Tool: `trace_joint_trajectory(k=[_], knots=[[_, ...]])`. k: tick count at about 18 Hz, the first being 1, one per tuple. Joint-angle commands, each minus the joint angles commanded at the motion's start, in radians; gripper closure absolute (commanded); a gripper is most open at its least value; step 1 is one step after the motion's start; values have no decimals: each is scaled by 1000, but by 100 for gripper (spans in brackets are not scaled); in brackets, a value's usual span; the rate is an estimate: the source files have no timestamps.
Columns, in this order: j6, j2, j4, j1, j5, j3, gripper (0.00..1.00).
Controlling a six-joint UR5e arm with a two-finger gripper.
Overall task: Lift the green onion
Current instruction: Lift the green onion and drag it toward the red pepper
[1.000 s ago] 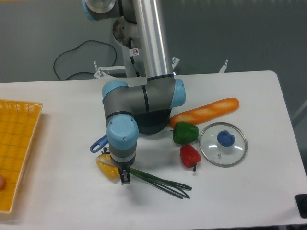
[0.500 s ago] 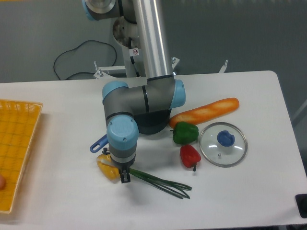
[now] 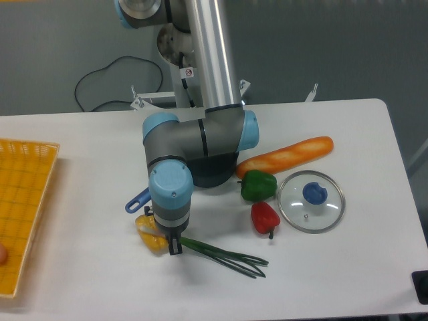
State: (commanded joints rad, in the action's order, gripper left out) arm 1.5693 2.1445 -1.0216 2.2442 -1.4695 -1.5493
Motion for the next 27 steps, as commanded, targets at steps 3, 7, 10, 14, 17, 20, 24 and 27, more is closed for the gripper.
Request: trace_joint_trajectory(k=[3,7,10,14,17,20,24,27], knots=[[0,-2,-2,0,-2,2,84],[0,-2,-2,8,0,8,84],[-2,-8,0,18,6,24,84],[-26,-9,0,28,12,58,84],[-44,-11,0,28,15,67,84],[-52,-20,0,28,15,93,84],[-104,-43,-3,29,12,130,84],[-107,-66,-6,29,6,132,84]])
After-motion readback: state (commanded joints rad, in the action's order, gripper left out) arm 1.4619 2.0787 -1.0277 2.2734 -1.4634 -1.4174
